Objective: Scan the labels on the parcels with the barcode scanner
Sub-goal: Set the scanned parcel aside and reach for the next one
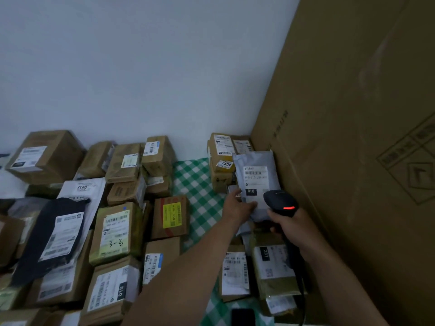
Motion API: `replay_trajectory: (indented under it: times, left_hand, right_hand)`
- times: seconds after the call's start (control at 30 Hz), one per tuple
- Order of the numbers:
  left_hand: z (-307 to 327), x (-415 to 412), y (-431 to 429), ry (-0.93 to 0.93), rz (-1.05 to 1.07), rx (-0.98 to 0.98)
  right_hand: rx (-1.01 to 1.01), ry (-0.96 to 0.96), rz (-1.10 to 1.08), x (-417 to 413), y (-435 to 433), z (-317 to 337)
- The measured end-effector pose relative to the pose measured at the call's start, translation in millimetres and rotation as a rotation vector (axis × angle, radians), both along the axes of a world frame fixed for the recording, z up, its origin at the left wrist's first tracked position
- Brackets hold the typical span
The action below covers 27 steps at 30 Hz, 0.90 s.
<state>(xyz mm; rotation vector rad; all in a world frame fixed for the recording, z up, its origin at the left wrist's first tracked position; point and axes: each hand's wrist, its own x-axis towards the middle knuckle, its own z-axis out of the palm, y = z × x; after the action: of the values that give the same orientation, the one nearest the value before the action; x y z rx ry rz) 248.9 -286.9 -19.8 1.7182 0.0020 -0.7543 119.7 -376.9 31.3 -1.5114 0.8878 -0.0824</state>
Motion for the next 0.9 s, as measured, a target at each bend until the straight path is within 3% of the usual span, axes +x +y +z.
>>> replay_trajectory:
  times: [0.2, 0.63, 0.9]
  left_hand:
    - [2.4, -7.5, 27.3, -0.076, 0.082, -0.124]
    - [19.2, -45.4, 113.2, 0.077, 0.189, -0.473]
    - [30.5, -48.7, 162.4, 0.003, 0.161, -0.371]
  right_hand:
    - [-0.065, -0.066, -0.044, 1.9, -2.0, -2.2]
    - [-0.072, -0.127, -0.082, 4.0, 29.8, 1.0]
    - [-0.041, -0.163, -0.119, 3.1, 68.8, -0.3]
